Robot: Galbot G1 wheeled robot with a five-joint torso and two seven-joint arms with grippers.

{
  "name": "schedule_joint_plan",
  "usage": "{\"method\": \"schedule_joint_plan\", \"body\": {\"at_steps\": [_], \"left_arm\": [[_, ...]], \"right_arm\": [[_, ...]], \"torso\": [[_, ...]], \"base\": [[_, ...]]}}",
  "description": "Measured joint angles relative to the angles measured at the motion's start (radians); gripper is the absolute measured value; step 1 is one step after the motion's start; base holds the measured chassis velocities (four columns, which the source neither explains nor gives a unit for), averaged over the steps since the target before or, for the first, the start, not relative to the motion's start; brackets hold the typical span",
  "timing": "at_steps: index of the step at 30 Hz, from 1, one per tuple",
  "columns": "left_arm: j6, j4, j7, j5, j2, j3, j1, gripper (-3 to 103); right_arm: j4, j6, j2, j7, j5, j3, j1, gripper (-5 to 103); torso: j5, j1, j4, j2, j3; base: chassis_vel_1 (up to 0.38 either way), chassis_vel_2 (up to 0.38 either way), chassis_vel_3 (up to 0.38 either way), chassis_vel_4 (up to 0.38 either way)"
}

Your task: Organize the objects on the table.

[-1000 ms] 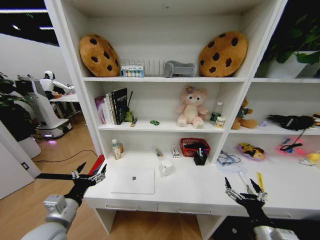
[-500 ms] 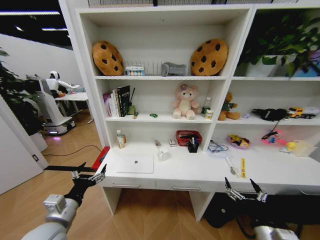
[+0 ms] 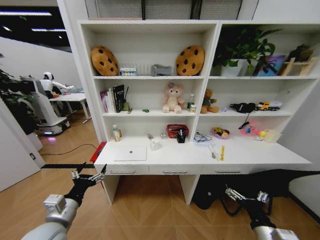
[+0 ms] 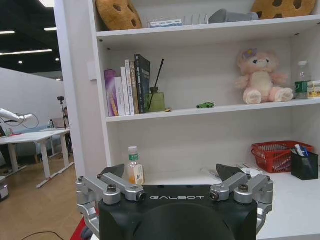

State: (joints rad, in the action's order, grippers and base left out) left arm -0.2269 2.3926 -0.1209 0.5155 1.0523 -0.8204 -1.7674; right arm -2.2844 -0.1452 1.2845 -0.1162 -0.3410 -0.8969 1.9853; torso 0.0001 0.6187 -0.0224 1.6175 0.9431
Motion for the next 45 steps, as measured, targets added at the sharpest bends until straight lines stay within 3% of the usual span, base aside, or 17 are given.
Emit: {"method": "schedule_joint_plan", "body": {"at_steps": [45], "left_arm": [[0.000,0.000,0.000,0.000,0.000,0.000,0.000,100]], "right_arm": [[0.000,0.000,0.000,0.000,0.000,0.000,0.000,100]], "torso": [[0.0000,-0.001,-0.0003,0.001,0.000]], "base": [[0.022,0.017,-0.018,-0.019]]}}
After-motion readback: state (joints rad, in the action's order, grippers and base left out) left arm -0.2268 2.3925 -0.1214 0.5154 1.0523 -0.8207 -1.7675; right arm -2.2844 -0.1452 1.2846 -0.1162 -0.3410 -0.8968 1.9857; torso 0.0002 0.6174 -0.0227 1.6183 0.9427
